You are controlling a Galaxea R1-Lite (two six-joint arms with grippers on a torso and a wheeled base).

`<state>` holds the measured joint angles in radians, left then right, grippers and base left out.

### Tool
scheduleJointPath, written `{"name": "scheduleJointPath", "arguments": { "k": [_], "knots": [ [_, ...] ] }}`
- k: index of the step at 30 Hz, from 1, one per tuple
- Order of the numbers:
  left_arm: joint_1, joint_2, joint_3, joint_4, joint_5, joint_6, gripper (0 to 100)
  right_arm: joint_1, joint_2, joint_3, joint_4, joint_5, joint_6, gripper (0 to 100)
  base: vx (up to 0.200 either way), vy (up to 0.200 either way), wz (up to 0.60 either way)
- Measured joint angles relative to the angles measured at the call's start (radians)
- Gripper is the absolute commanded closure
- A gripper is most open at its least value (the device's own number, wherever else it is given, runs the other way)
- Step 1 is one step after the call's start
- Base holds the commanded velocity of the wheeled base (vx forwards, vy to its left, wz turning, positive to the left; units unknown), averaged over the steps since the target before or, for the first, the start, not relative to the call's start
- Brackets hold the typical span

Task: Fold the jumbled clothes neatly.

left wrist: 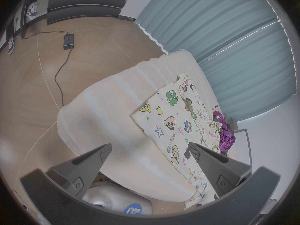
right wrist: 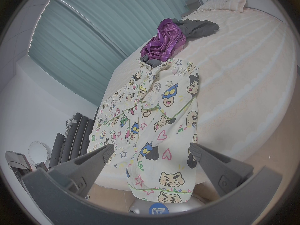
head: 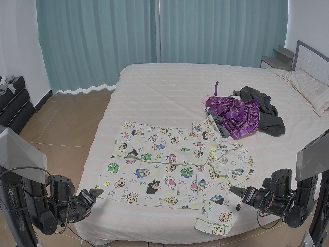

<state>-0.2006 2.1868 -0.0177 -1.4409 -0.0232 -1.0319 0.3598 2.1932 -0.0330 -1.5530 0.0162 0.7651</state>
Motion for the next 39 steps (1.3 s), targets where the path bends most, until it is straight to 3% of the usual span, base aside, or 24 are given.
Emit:
{"name": "scheduleJointPath", "arguments": {
  "k": [12,22,38,39],
  "knots": [
    [-0.052,0.099,-0.08,-0.068,0.144,0.021,0,0.002,0.003,0.004,0.0,-0.001,0.0,0,0.0,0.0,0.0],
    [-0.083,0.18,-0.219,-0.007,0.164,0.15,0,-0.001,0.026,0.013,0.0,-0.01,0.001,0,0.0,0.0,0.0],
    [-0.082,0.216,-0.357,0.105,0.2,0.175,0,0.005,0.08,0.011,0.0,-0.027,-0.002,0,0.0,0.0,0.0],
    [-0.082,0.217,-0.365,0.115,0.202,0.184,100,0.007,0.091,0.011,0.0,-0.039,-0.002,0,0.0,0.0,0.0]
  ]
}}
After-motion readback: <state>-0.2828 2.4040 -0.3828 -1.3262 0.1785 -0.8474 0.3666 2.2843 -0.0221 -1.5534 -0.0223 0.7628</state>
